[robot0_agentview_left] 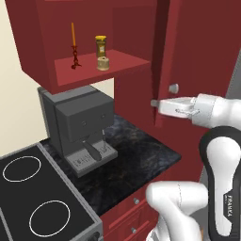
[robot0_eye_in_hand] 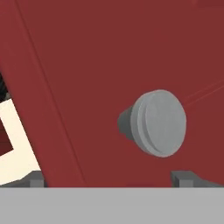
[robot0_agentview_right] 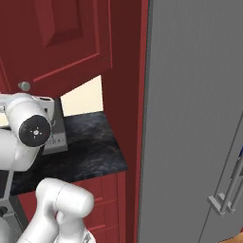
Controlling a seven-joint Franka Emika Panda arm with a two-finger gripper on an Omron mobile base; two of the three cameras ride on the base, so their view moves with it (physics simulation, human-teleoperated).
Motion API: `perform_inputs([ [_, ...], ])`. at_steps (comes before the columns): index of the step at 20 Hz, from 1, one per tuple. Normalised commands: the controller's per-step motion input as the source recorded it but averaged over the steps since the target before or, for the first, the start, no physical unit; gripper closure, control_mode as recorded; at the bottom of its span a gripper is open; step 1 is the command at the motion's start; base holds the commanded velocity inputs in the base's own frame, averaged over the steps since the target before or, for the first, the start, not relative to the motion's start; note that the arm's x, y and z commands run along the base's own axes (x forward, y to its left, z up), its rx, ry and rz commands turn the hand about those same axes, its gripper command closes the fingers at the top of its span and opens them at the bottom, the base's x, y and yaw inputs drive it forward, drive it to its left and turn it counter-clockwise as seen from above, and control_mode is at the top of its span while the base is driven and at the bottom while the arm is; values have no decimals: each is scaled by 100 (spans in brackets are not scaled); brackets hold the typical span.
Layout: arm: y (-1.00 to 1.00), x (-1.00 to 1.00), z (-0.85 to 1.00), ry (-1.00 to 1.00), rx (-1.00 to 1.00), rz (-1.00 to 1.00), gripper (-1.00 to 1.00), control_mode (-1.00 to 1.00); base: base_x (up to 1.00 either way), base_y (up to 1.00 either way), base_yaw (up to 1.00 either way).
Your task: Pick the candle and candle from the dining table and place them in the open cabinet. Close the cabinet after placing the objects.
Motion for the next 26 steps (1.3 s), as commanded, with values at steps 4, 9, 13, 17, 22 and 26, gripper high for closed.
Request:
perform_inputs([
  [4,74,92,-12,-8,8,0,-100,-100,0,0,0],
  [9,88,99,-9,-5,9,0,-100,-100,0,0,0],
  [13,83,100,-4,0,13,0,-100,-100,0,0,0],
  [17,65,100,-1,0,16,0,-100,-100,0,0,0],
  [22,20,100,0,11,20,6,-100,-100,0,0,0],
  [26,26,100,0,13,18,6,-100,-100,0,0,0],
])
